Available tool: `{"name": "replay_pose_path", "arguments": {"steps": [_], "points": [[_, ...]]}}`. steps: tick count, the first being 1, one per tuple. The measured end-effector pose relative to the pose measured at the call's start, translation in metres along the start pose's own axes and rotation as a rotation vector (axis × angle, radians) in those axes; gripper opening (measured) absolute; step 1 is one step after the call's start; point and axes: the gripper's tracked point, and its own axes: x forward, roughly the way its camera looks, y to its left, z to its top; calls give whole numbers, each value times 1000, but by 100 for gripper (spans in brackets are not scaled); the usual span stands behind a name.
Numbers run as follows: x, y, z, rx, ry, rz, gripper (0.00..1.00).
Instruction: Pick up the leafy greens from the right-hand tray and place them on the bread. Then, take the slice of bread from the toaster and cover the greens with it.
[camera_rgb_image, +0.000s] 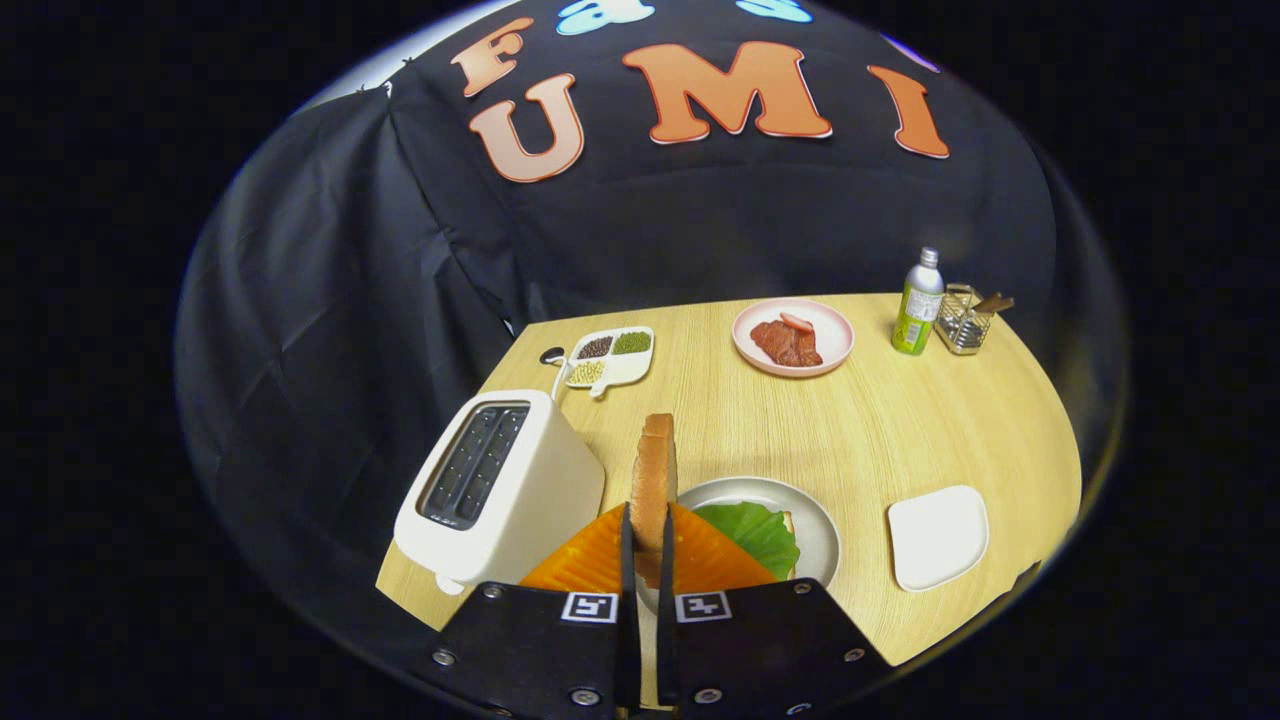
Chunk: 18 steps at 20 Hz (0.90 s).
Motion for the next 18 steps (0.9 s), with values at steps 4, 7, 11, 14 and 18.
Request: {"name": "replay_pose_path", "arguments": {"steps": [4, 7, 11, 14, 18], "points": [[18, -16, -20, -4, 55, 21, 7], [28, -22, -27, 5, 69, 53, 7], [38, -35, -36, 34, 91, 79, 7], [40, -52, -36, 48, 91, 59, 7], [36, -81, -50, 65, 137, 14, 14]]}}
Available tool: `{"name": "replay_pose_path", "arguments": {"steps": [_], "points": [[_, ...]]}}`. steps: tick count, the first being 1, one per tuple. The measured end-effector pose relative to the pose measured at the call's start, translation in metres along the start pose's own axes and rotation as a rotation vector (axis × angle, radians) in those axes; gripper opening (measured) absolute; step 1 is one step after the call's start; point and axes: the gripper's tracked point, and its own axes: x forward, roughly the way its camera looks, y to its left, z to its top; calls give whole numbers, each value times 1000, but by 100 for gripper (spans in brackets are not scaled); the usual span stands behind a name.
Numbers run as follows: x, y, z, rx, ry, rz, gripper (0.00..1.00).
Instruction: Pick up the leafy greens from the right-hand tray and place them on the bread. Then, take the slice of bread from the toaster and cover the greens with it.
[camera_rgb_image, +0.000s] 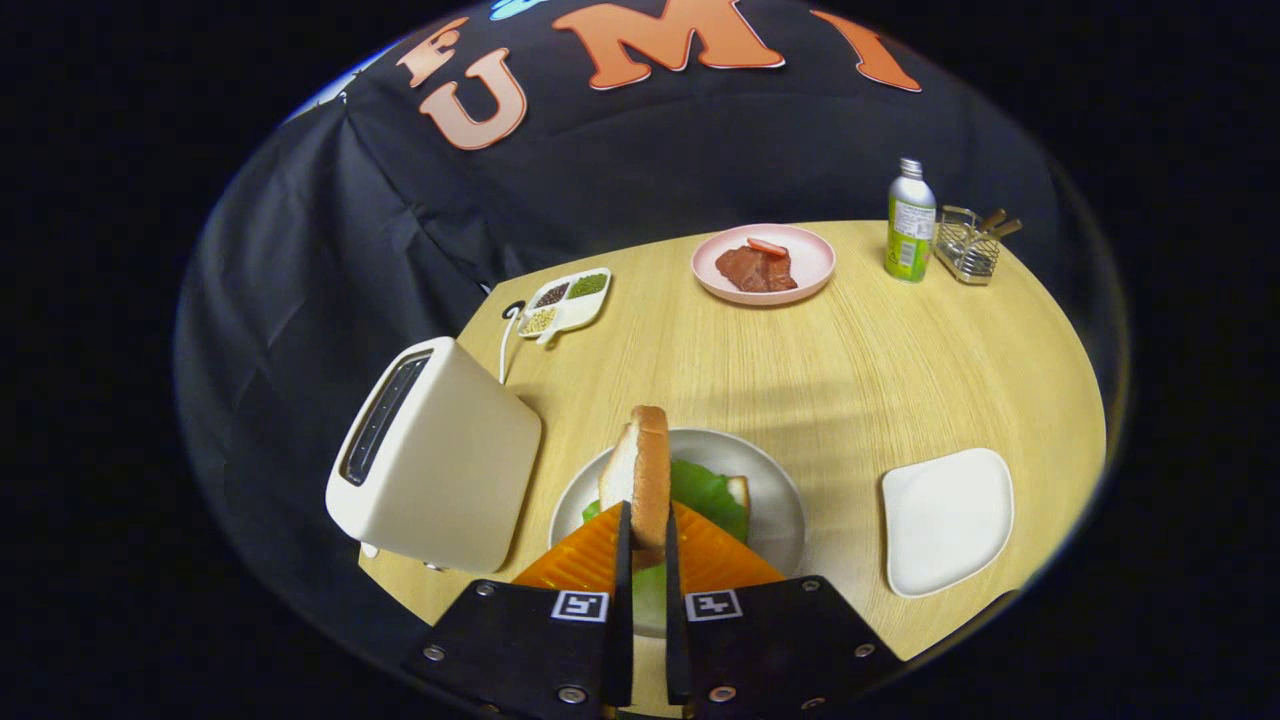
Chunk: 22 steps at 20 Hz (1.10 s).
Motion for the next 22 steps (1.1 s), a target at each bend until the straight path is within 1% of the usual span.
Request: {"name": "replay_pose_path", "arguments": {"steps": [1, 2, 7, 8, 11, 12, 13, 15, 17, 18, 19, 20, 22], "points": [[1, -9, -6, -2, 15, -17, 16], [1, -18, -9, -6, 23, -39, 22], [9, -41, -22, 6, 53, -101, 35], [9, -43, -24, 0, 59, -108, 39], [9, -46, -30, 0, 73, -117, 46], [7, -46, -30, 2, 71, -121, 51], [5, -48, -28, 6, 63, -126, 53], [-2, -52, -22, 14, 41, -139, 63], [-14, -61, -12, 2, 11, -168, 73], [-20, -64, -6, -3, -8, -184, 83], [-29, -68, 1, -7, -29, -199, 86], [-37, -72, 9, -12, -51, -211, 93], [-57, -79, 26, -20, -99, -236, 98]]}}
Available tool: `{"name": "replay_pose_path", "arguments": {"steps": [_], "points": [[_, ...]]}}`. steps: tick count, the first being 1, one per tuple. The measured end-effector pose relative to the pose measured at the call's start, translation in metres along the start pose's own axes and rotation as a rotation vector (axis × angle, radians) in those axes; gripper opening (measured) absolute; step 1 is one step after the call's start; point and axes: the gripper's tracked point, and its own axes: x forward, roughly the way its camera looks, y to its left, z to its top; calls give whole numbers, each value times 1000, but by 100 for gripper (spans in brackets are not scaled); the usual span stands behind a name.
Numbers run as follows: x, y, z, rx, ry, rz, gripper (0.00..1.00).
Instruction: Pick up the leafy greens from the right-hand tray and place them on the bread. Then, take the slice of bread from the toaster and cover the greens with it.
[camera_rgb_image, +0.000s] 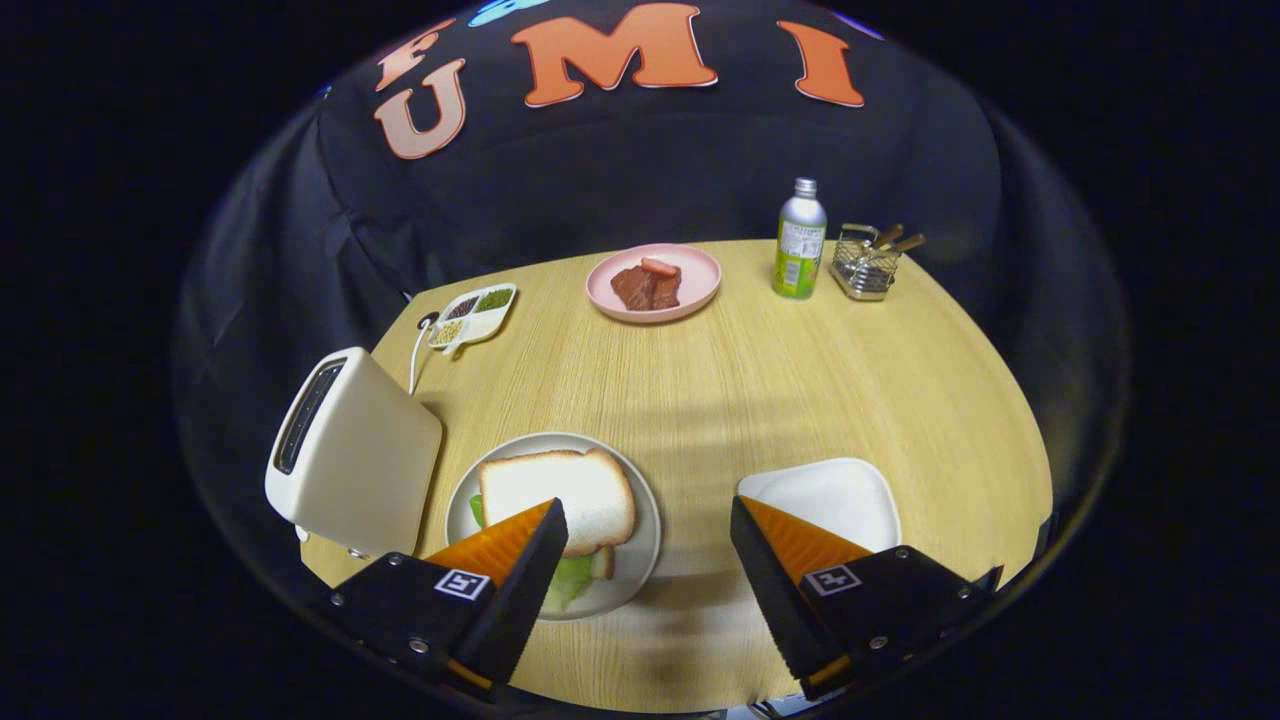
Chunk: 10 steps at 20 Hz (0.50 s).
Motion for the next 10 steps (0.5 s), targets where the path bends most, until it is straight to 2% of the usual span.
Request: {"name": "replay_pose_path", "arguments": {"steps": [10], "points": [[-114, -54, 105, 8, -318, -85, 98]]}}
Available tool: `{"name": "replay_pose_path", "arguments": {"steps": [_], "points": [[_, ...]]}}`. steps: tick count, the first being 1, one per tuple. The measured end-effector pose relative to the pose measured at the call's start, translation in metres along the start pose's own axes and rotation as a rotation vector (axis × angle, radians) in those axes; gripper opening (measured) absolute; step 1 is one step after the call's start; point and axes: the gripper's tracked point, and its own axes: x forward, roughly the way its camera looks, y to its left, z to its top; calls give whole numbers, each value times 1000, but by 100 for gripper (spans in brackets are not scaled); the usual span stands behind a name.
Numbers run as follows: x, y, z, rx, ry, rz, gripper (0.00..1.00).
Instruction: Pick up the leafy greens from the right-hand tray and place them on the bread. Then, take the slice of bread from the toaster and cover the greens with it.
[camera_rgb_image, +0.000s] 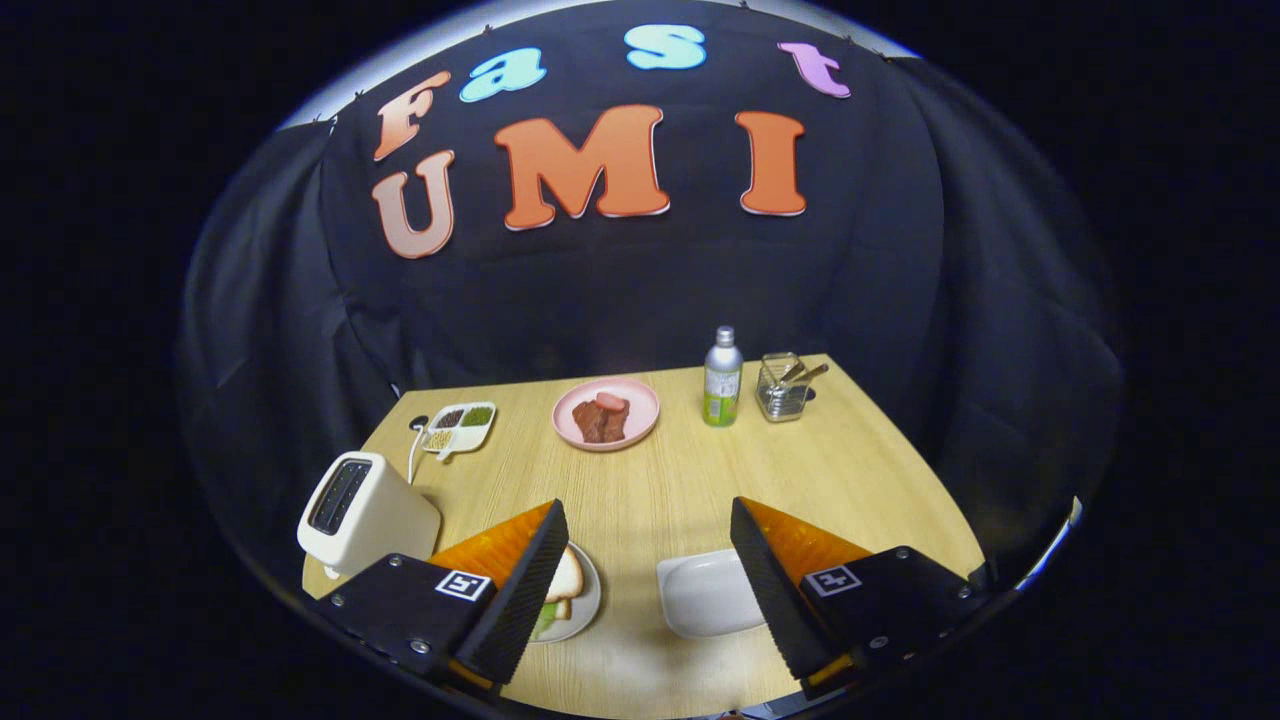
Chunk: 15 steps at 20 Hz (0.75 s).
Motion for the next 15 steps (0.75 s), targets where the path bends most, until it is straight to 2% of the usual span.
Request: {"name": "replay_pose_path", "arguments": {"steps": [6, 11, 15], "points": [[-40, -27, 58, -1, -178, -22, 98], [-60, -48, 79, -2, -267, -43, 98], [-62, -60, 79, 27, -285, -45, 98]]}}
